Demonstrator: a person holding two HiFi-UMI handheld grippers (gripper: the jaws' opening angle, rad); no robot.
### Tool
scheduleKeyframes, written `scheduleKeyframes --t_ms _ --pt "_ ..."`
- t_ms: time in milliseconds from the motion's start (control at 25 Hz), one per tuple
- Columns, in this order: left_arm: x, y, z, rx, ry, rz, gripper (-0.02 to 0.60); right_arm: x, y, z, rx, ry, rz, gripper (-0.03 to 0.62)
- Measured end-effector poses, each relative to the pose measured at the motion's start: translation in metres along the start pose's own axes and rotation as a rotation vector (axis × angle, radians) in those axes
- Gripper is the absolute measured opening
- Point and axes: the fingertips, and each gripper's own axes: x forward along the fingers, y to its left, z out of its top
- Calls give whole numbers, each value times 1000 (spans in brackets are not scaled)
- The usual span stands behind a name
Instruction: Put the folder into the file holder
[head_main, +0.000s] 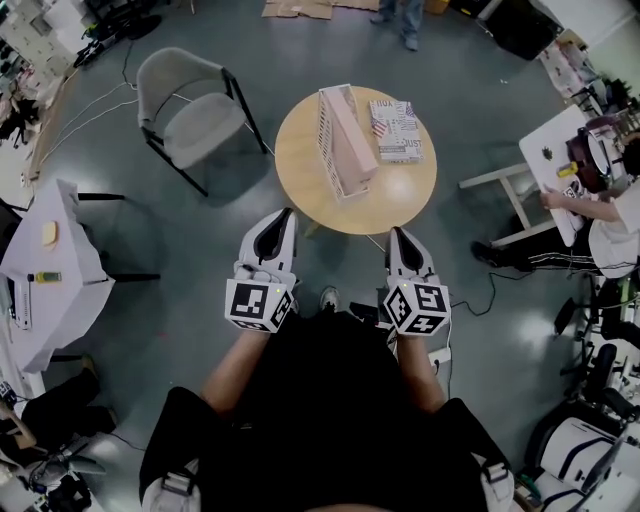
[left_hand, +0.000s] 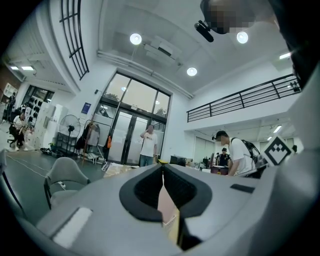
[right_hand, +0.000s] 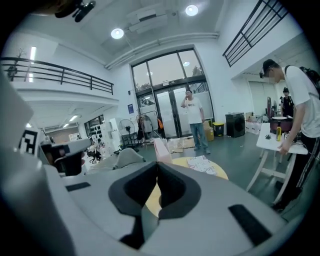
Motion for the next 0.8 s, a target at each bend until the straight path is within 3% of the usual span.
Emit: scheduleKeyframes --t_ms 400,800 --pt "-8 -8 1 12 -7 -7 12 -55 29 61 -21 -154 31 -3" --pt "-9 -12 3 17 -9 -17 12 -61 30 63 -36 -169 18 -3"
